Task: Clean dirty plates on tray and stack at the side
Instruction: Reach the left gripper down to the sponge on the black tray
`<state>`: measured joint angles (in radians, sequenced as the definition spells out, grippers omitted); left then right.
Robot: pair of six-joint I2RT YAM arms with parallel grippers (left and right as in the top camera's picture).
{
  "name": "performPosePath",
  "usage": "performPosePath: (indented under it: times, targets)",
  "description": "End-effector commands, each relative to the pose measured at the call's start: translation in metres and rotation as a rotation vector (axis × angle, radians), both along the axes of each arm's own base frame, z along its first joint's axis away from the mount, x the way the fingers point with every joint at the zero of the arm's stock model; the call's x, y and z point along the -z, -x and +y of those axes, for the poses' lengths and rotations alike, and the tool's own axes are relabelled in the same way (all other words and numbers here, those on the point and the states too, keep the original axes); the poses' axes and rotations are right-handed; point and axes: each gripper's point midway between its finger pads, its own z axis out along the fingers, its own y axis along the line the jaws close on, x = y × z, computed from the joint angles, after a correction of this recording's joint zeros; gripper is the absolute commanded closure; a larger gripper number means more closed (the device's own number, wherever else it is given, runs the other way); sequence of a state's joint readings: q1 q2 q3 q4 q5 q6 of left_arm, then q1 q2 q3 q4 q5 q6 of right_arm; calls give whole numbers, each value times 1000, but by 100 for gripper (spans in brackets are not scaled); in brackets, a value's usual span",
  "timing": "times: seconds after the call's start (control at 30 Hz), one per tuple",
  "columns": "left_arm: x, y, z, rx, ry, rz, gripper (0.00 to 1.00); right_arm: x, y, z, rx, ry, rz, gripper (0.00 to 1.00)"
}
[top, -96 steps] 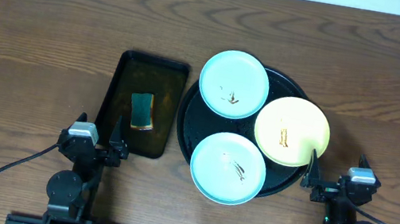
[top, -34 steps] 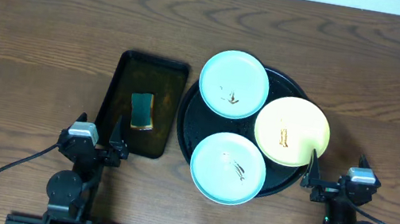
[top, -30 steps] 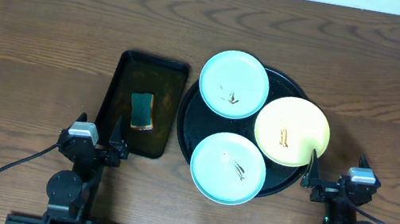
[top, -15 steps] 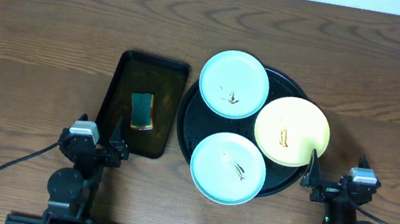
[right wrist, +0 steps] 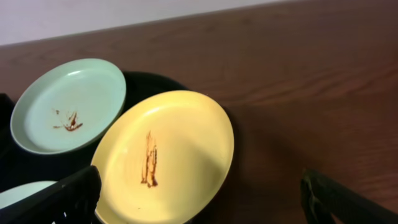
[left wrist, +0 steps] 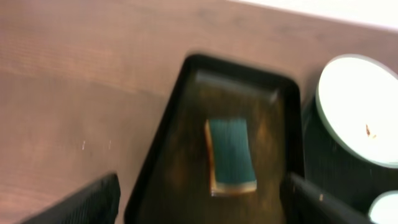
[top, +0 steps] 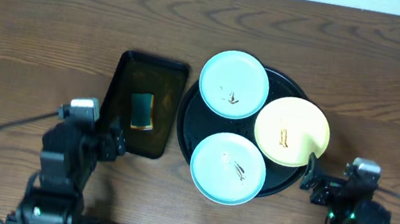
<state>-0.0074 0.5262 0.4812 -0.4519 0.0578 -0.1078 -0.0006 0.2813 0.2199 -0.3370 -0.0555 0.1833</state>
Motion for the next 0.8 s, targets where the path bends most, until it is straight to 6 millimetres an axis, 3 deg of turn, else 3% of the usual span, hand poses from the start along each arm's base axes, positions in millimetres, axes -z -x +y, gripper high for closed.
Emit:
performPosePath:
  times: [0.0,0.17,0.3,0.53,0.77]
  targets:
    - [-13,-8,-1,2,15,116,18,-19,-6,4,-7,-22,63,1]
    - [-19,-9,-7,25,39,355,18,-25,-14,4,-29,19,256,1]
    - [-24,-12,-8,24,41,466,18,-29,-23,18,-138,38,373,1]
    - [-20,-26,-11,37,56,469,18,-29,-36,29,-197,3,454,1]
    - [-21,-63,-21,66,90,385,19,-30,-43,11,-114,65,443,2]
